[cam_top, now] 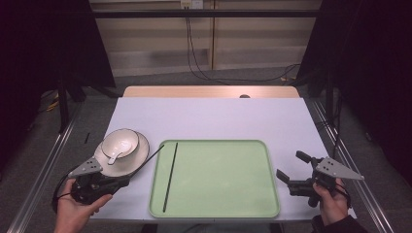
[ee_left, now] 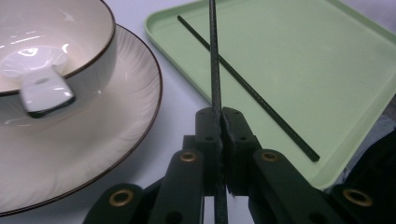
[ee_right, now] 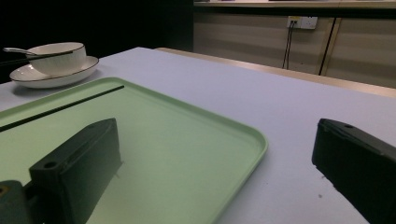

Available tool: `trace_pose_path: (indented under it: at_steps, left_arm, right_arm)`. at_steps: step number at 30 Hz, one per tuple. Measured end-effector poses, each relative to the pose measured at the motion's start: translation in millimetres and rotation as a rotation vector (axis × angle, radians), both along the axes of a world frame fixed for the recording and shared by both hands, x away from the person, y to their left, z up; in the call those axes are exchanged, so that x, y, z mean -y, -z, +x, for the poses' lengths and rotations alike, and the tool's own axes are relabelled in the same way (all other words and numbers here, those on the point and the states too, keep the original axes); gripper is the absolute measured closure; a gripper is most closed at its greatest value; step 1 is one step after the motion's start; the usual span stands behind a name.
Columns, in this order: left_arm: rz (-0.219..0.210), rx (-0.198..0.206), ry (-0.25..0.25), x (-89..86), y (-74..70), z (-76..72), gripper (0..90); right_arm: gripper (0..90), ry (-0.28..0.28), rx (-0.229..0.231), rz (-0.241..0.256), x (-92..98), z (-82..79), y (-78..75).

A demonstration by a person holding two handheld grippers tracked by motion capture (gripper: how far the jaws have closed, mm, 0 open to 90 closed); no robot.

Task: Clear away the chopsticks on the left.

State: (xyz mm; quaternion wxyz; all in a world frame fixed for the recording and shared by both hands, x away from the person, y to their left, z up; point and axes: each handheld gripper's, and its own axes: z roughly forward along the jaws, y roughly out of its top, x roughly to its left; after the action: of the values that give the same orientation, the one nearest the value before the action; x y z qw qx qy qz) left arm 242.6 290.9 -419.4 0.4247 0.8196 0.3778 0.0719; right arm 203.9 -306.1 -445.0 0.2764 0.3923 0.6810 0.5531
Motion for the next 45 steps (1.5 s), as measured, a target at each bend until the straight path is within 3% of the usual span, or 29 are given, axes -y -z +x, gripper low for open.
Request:
trace_pose_path:
  at_steps: [4, 16, 21, 24, 27, 32, 34, 35, 36, 41, 45]
  left_arm:
    - [0.009, 0.002, -0.025, 9.0, -0.3, -0.7, 86.0]
    - [-0.029, -0.064, -0.13, 39.4, 1.2, -0.2, 86.0]
    - [-0.005, -0.066, -0.123, 55.5, 2.2, -2.8, 86.0]
    - [-0.015, -0.073, -0.139, 65.0, 1.8, -2.8, 85.9]
    - [-0.037, -0.085, -0.173, 72.8, 4.4, -1.2, 85.9]
    - [-0.019, -0.117, -0.234, 82.6, 10.3, 1.5, 85.8]
    - [-0.028, -0.159, -0.313, 85.3, 13.0, 4.3, 85.7]
    - [-0.044, -0.173, -0.328, 87.0, 14.3, 6.2, 85.8]
    - [-0.032, -0.177, -0.344, 89.8, 15.4, 8.0, 85.8]
    - [0.004, -0.192, -0.387, 103.5, 18.3, 12.4, 85.8]
    - [-0.001, -0.189, -0.397, 115.9, 20.5, 14.0, 85.8]
  right_arm:
    - [0.7, -0.008, -0.001, -0.003, -0.1, -0.3, -0.3]
    - [0.7, -0.007, -0.004, 0.0, -0.3, -0.5, -0.2]
    - [0.6, -0.007, 0.002, 0.001, -0.1, -0.5, -0.2]
    - [0.7, -0.01, 0.001, 0.0, -0.3, -0.3, -0.3]
    - [0.6, -0.01, -0.005, 0.001, -0.3, -0.5, -0.5]
    - [0.6, -0.014, -0.001, 0.0, 0.5, -0.8, -0.6]
    - [0.5, -0.013, 0.0, 0.001, 0.4, -0.6, -0.5]
    - [0.5, -0.01, -0.002, 0.001, 0.4, -0.5, -0.5]
    - [0.5, -0.012, -0.002, 0.003, 0.3, -0.6, -0.6]
    - [0.5, -0.017, 0.002, -0.001, -0.1, -0.4, -0.5]
    - [0.5, -0.01, 0.002, 0.005, -0.7, -0.1, -0.3]
